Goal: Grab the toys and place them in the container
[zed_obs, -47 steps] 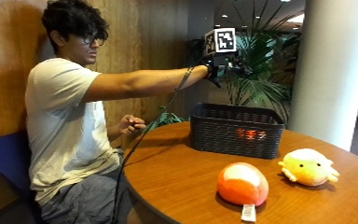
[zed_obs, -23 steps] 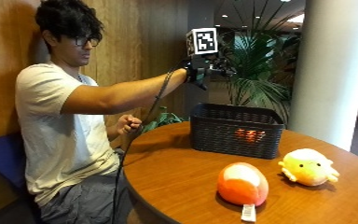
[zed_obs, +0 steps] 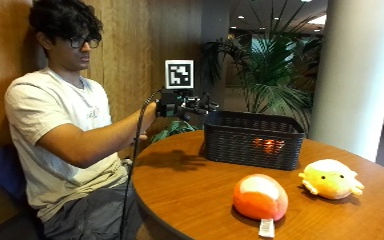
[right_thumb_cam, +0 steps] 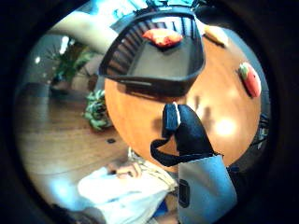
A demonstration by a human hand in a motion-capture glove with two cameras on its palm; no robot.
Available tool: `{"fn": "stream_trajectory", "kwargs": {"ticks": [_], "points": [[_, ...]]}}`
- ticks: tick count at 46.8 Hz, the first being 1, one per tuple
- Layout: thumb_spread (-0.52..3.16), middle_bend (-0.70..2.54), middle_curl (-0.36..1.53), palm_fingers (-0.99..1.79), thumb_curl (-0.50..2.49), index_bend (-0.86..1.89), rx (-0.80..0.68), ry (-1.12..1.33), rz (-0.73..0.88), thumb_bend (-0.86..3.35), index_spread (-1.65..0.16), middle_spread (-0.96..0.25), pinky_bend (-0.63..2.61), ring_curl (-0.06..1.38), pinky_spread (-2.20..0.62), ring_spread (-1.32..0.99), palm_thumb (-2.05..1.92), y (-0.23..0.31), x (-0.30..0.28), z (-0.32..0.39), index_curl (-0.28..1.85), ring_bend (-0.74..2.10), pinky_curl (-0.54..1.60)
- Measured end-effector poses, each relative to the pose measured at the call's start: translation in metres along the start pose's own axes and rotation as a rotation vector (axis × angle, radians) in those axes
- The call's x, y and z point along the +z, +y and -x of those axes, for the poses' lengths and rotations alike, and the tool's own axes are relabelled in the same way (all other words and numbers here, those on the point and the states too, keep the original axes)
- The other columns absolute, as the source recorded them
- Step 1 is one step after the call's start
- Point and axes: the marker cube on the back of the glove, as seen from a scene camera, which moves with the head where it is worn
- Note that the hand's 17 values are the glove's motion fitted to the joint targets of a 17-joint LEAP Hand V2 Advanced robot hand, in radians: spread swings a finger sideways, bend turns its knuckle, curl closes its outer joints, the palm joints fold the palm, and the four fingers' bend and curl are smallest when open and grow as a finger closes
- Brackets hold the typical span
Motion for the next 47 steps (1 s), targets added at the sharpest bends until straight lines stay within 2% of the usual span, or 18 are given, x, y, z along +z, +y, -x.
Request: {"fn": "stream_trajectory", "kwargs": {"ticks": [3,12,17,24,31,40,47], "points": [[1.39,0.14,0.36,-0.07,0.43,0.2,-0.064,-0.008,-0.006,-0.01,-0.33,-0.07,0.92,0.29,0.01,-0.06,0.24,0.012,0.011,-0.001,0.5,0.34,0.33],[1.4,0.15,0.33,-0.06,0.4,0.19,-0.063,0.07,-0.041,-0.01,-0.33,-0.06,0.89,0.29,0.01,-0.05,0.23,0.04,0.036,-0.008,0.5,0.3,0.32],[1.41,0.14,0.32,-0.06,0.39,0.19,-0.124,-0.071,-0.028,-0.01,-0.32,-0.05,0.88,0.29,0.01,-0.05,0.23,0.054,0.036,0.001,0.49,0.28,0.32],[1.41,0.15,0.3,-0.05,0.38,0.19,-0.152,-0.094,-0.018,-0.01,-0.32,-0.05,0.87,0.29,0.01,-0.05,0.23,0.071,0.044,-0.002,0.48,0.27,0.32],[1.41,0.15,0.29,-0.05,0.38,0.19,-0.167,-0.074,-0.025,-0.01,-0.32,-0.05,0.85,0.3,0.0,-0.04,0.22,0.077,0.047,-0.015,0.48,0.26,0.32],[1.41,0.15,0.28,-0.05,0.37,0.19,-0.094,-0.128,-0.031,-0.01,-0.31,-0.04,0.84,0.3,0.0,-0.04,0.22,0.076,0.045,-0.017,0.47,0.25,0.32],[1.41,0.15,0.28,-0.04,0.36,0.19,-0.163,-0.019,-0.042,-0.01,-0.31,-0.05,0.83,0.31,0.0,-0.04,0.22,0.077,0.049,-0.023,0.47,0.24,0.32]]}}
